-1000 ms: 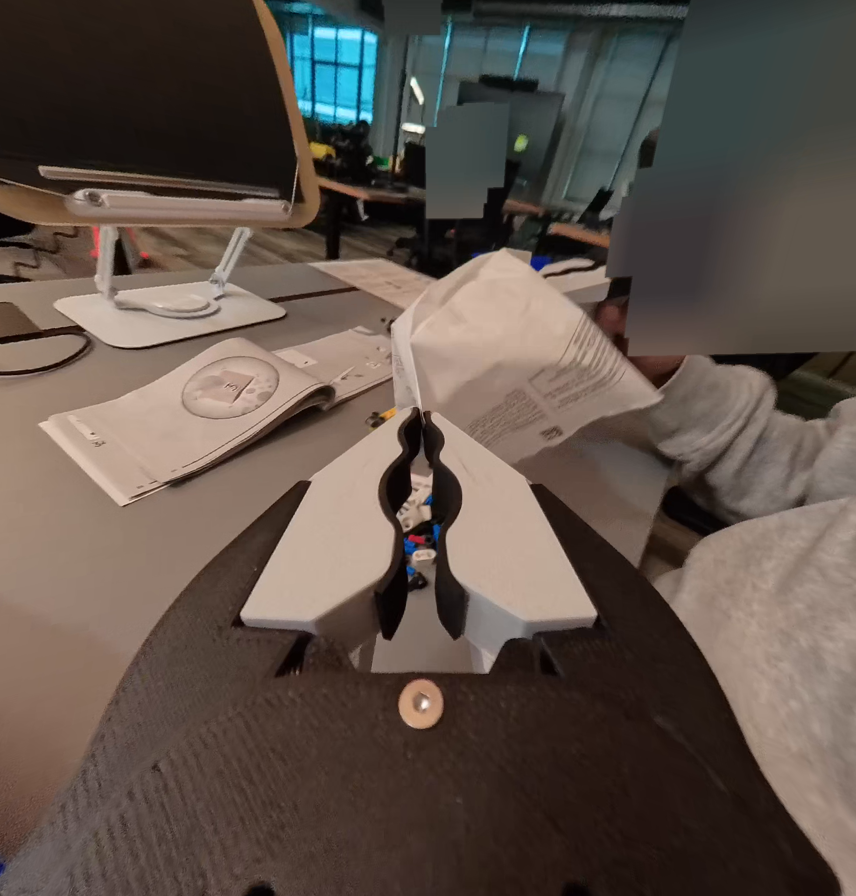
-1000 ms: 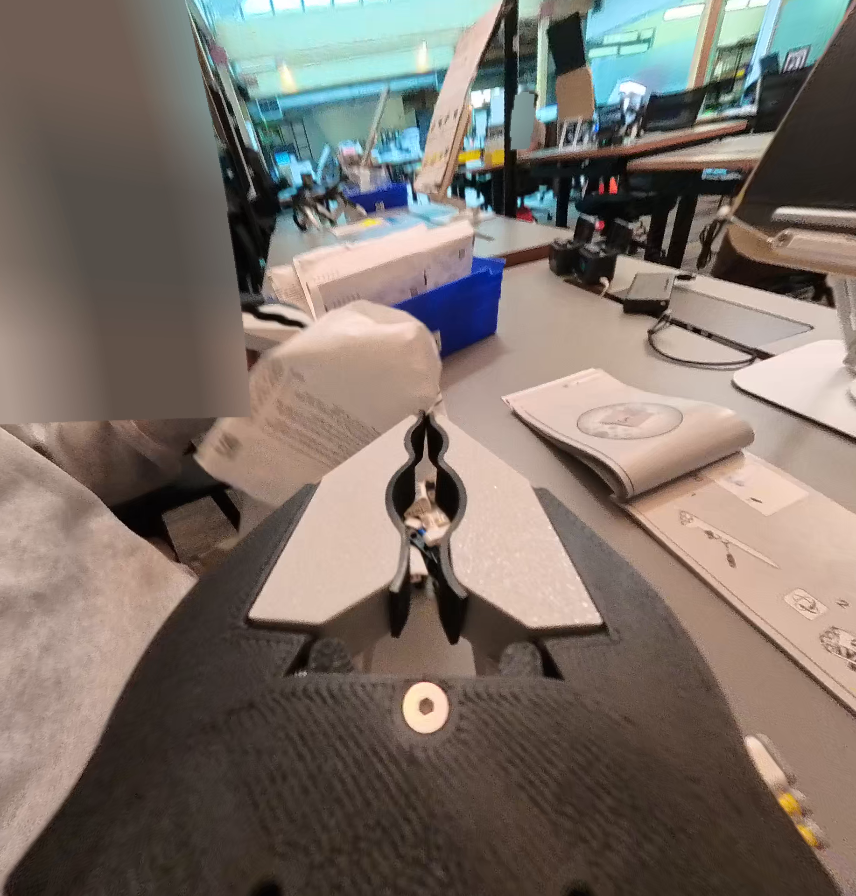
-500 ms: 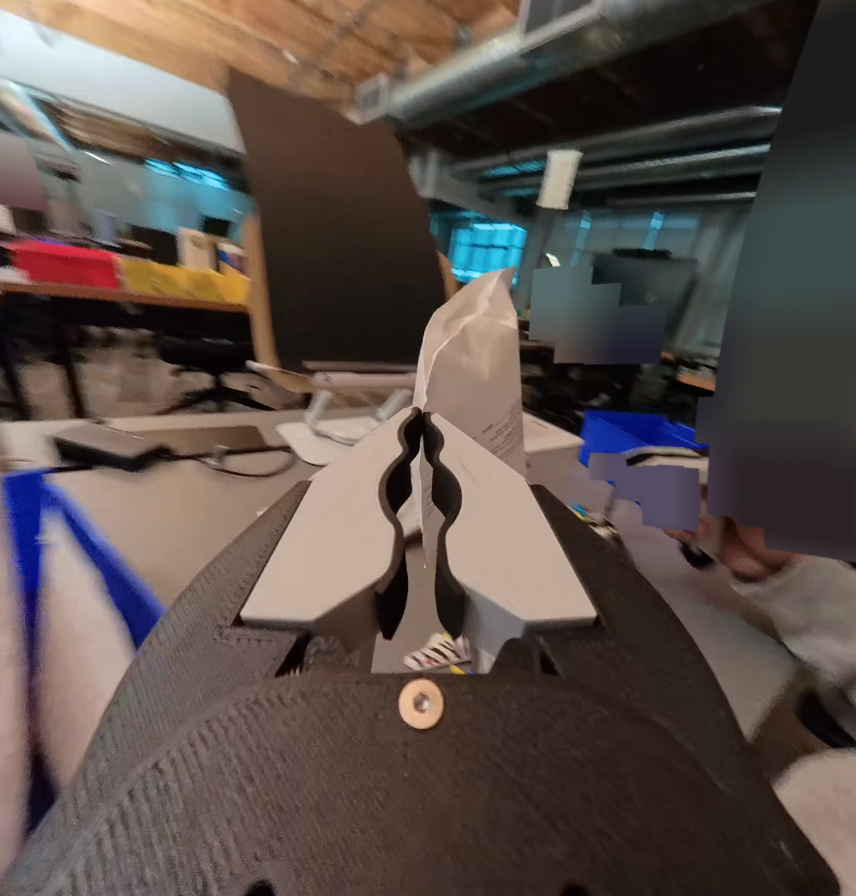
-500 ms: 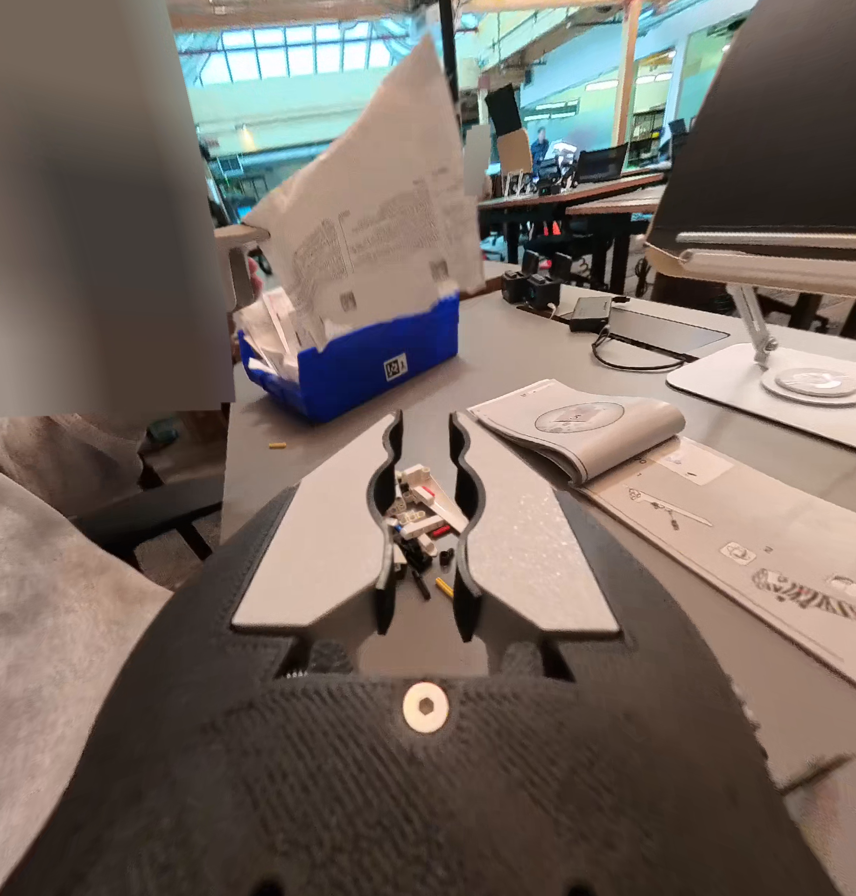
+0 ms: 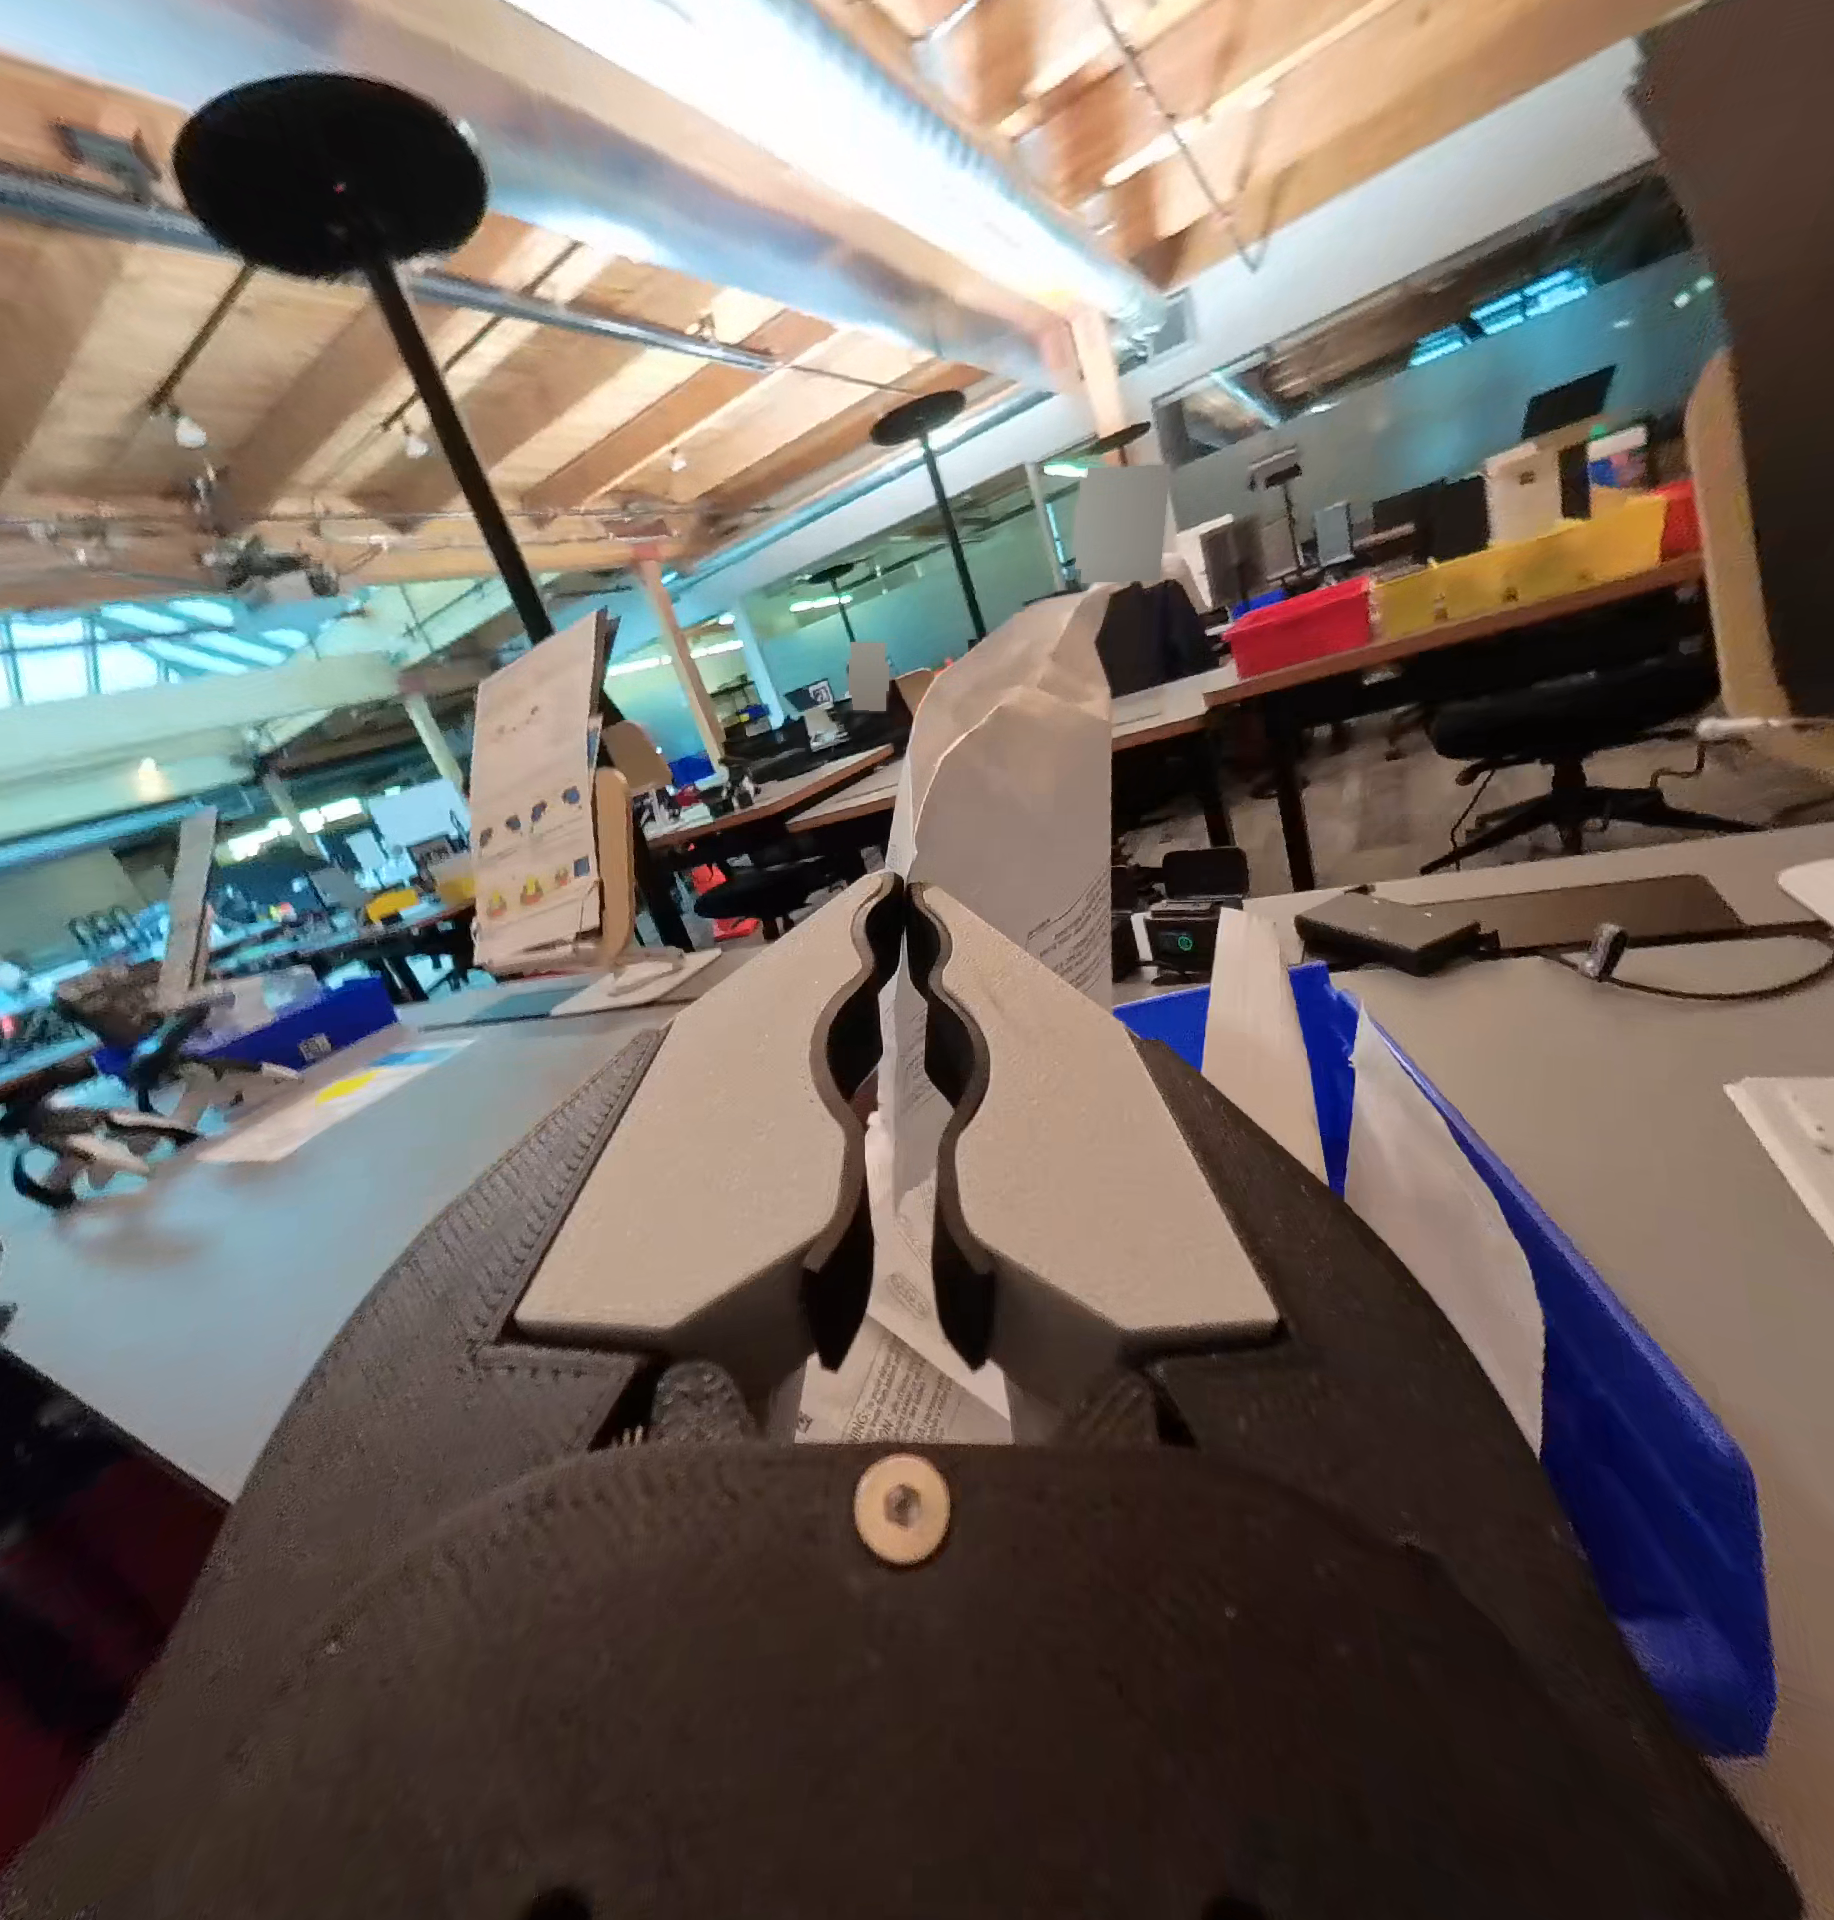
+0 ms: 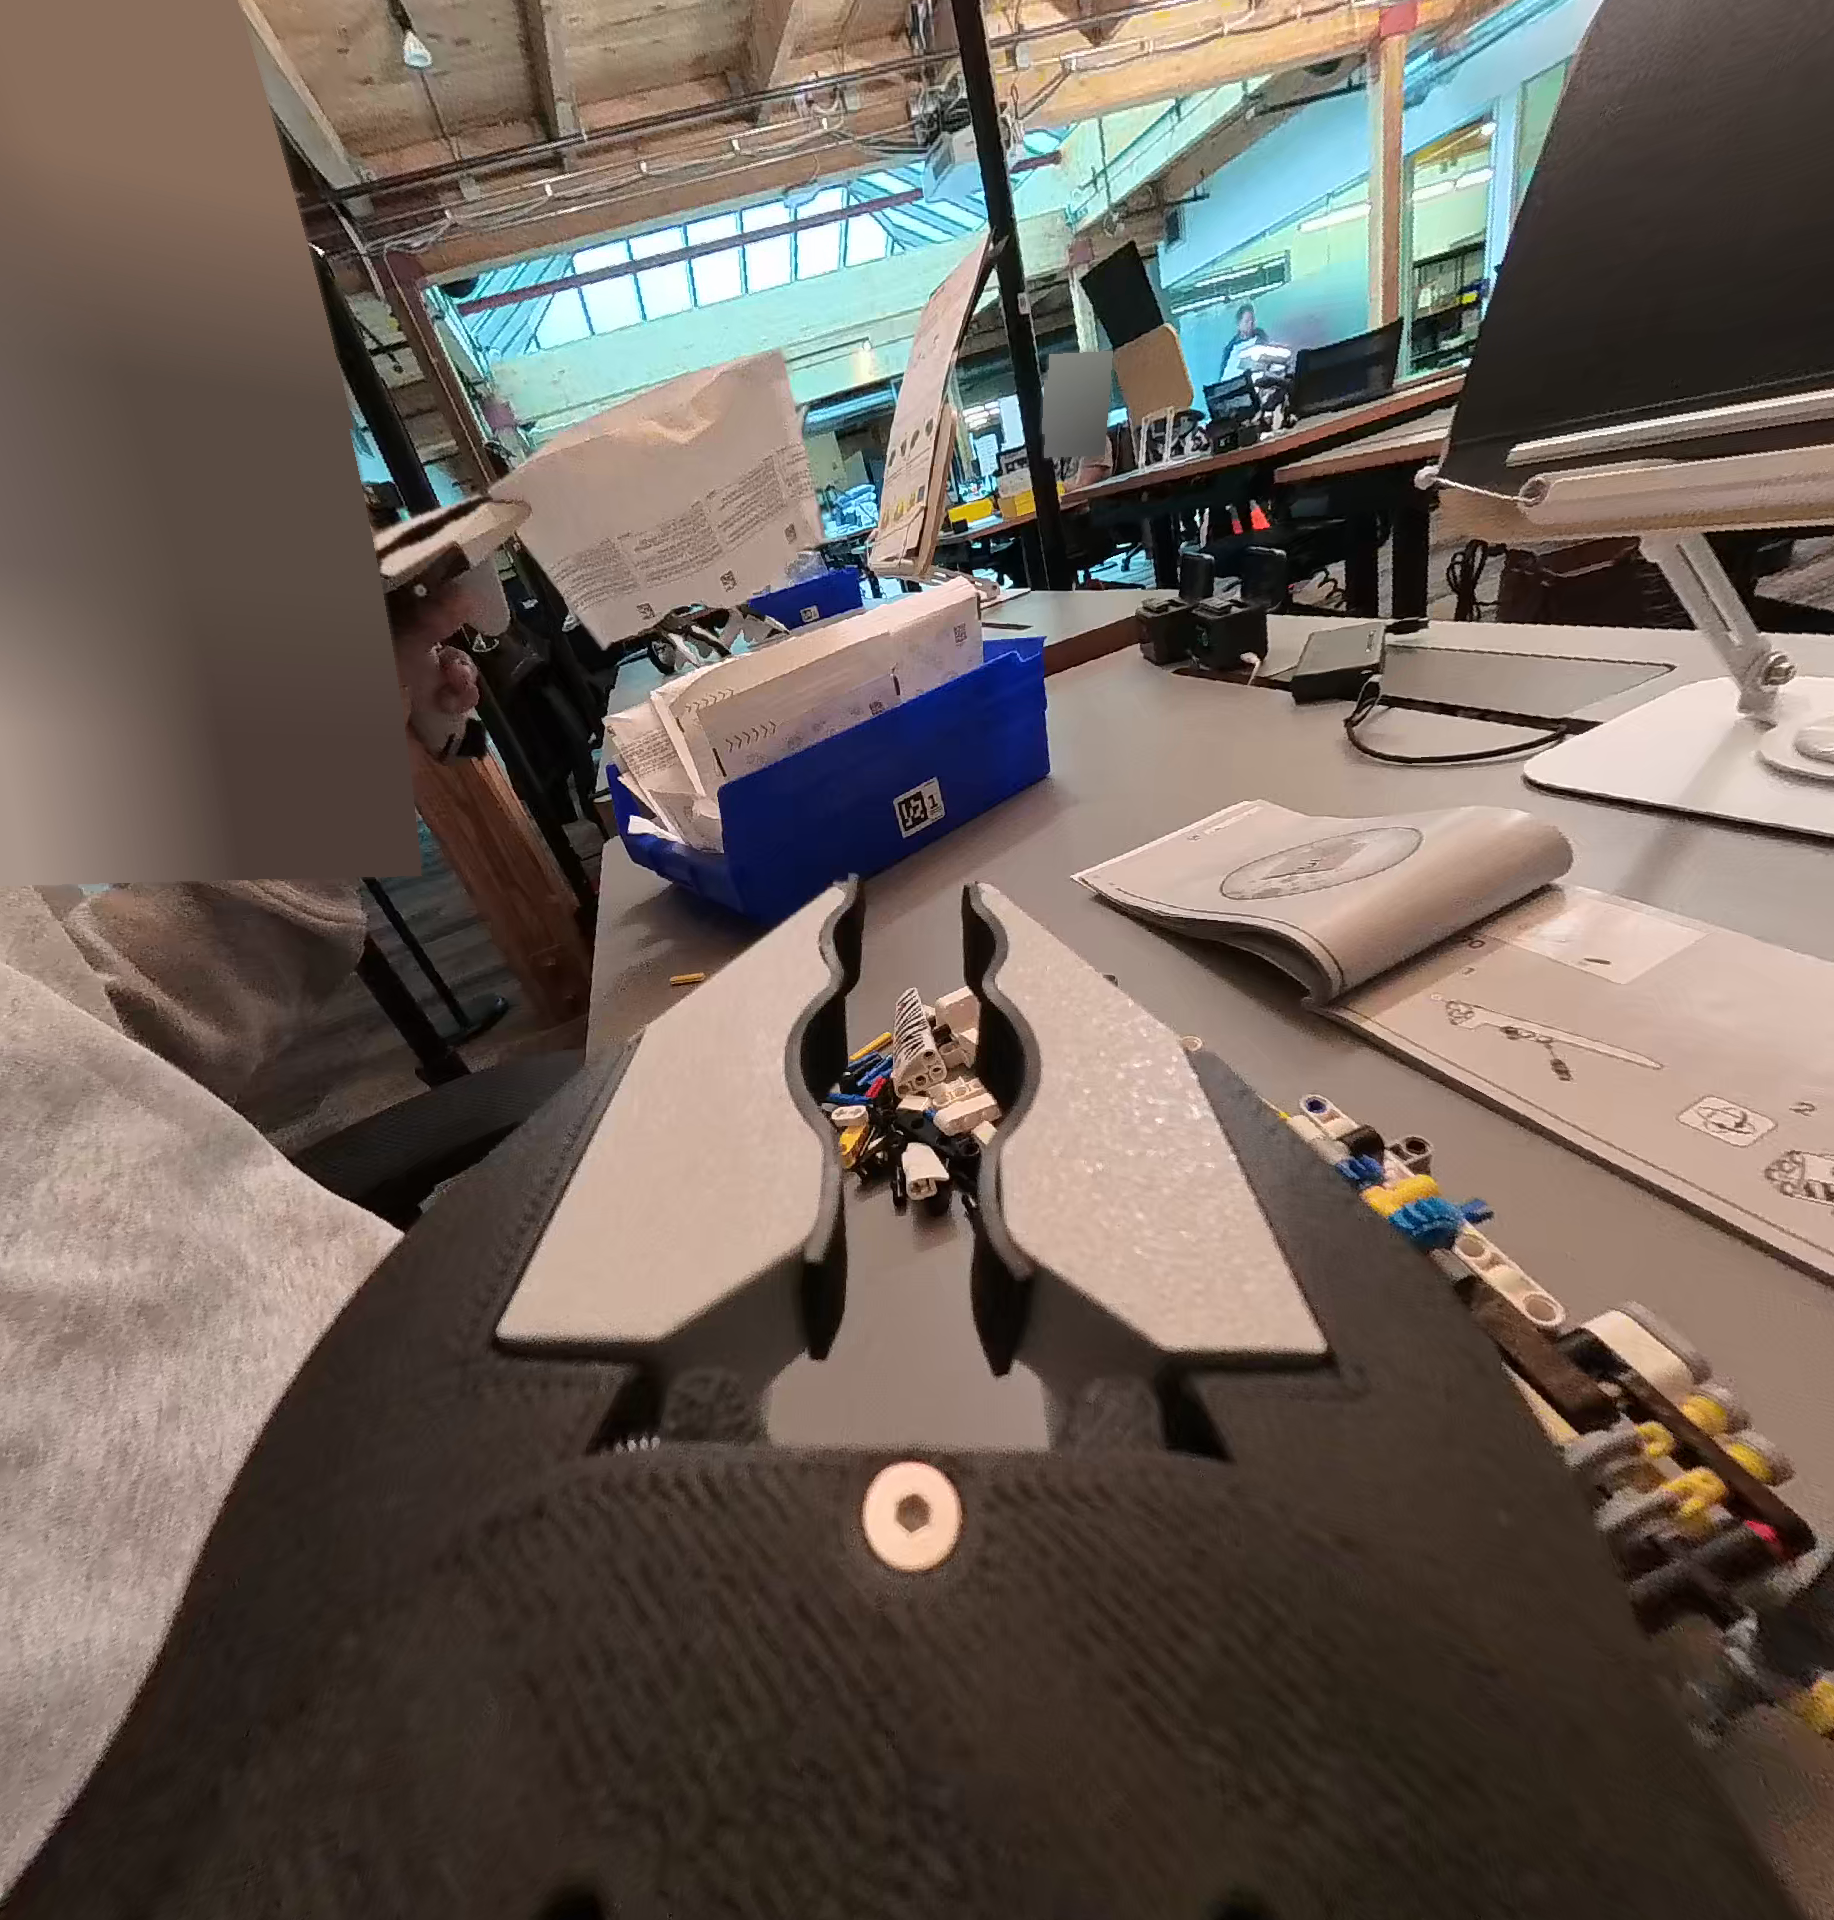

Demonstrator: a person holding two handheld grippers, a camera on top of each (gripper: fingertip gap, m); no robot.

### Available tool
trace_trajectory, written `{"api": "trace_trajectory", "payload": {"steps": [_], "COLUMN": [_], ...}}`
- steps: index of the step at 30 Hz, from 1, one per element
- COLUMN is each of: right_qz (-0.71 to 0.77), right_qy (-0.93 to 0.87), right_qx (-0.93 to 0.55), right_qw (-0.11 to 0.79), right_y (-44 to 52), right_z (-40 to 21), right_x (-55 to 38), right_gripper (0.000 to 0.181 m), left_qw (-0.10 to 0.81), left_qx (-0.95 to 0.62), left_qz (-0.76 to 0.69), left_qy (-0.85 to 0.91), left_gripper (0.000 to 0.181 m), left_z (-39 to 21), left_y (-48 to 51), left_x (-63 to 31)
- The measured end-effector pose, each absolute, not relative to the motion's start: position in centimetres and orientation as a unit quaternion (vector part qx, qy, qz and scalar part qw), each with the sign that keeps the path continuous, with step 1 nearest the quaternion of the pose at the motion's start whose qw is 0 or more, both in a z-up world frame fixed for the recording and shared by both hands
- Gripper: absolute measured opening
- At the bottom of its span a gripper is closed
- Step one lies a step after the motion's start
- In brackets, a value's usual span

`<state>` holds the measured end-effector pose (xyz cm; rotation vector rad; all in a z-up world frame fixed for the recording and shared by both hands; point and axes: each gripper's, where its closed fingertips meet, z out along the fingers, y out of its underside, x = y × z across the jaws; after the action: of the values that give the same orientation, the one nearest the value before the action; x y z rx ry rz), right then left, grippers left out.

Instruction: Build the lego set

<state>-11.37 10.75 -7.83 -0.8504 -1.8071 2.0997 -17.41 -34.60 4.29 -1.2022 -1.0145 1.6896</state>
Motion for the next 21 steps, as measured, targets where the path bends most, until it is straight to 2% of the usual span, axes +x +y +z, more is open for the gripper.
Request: {"api": "trace_trajectory", "payload": {"steps": [16,21], "right_qz": [0.718,0.717], "right_qy": [-0.620,-0.620], "right_qx": [-0.292,-0.293], "right_qw": [0.122,0.126], "right_y": [10.6,10.8], "right_z": [-7.7,-7.7], "right_x": [-11.7,-11.7], "right_gripper": [0.015,0.014], "left_qw": [0.483,0.471], "left_qx": [-0.403,-0.421], "left_qz": [0.571,0.512], "left_qy": [-0.527,-0.582], "left_gripper": [0.000,0.000], "left_z": [-0.2,-3.2], "left_y": [-37.9,-38.1], "left_x": [-21.0,-22.3]}}
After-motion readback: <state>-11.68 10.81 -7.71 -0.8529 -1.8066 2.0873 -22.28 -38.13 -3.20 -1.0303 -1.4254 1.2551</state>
